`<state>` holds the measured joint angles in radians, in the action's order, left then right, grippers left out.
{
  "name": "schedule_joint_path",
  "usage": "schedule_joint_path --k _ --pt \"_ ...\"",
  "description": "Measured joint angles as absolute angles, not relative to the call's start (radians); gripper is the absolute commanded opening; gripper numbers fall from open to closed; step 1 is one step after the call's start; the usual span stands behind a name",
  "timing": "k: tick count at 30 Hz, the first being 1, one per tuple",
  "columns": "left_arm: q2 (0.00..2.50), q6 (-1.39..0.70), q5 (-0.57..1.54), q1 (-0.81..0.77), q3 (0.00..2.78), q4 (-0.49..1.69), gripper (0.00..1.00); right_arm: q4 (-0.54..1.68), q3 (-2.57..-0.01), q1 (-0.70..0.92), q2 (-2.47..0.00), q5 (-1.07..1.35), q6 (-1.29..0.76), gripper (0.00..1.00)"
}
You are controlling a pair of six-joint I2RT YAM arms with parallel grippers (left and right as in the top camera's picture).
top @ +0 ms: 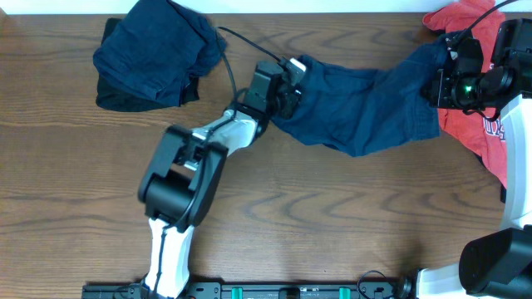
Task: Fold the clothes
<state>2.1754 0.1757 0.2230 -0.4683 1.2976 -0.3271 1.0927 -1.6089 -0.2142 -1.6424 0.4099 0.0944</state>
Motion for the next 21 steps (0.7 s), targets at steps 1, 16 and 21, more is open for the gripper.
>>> schedule_joint_path --k 1,16,21 --pt "2.189 0.176 0.226 -0.474 1.298 -0.341 0.54 1.094 -1.609 -0.214 -1.642 0.410 0.094 0.01" --pt "2.189 0.293 0.187 -0.542 1.330 -0.114 0.79 1.097 -1.609 -0.196 -1.642 0.406 0.094 0.01" --pt "2.157 0.349 0.084 -0.580 1.354 0.027 0.79 1.097 -1.609 -0.187 -1.642 0.407 0.094 0.01"
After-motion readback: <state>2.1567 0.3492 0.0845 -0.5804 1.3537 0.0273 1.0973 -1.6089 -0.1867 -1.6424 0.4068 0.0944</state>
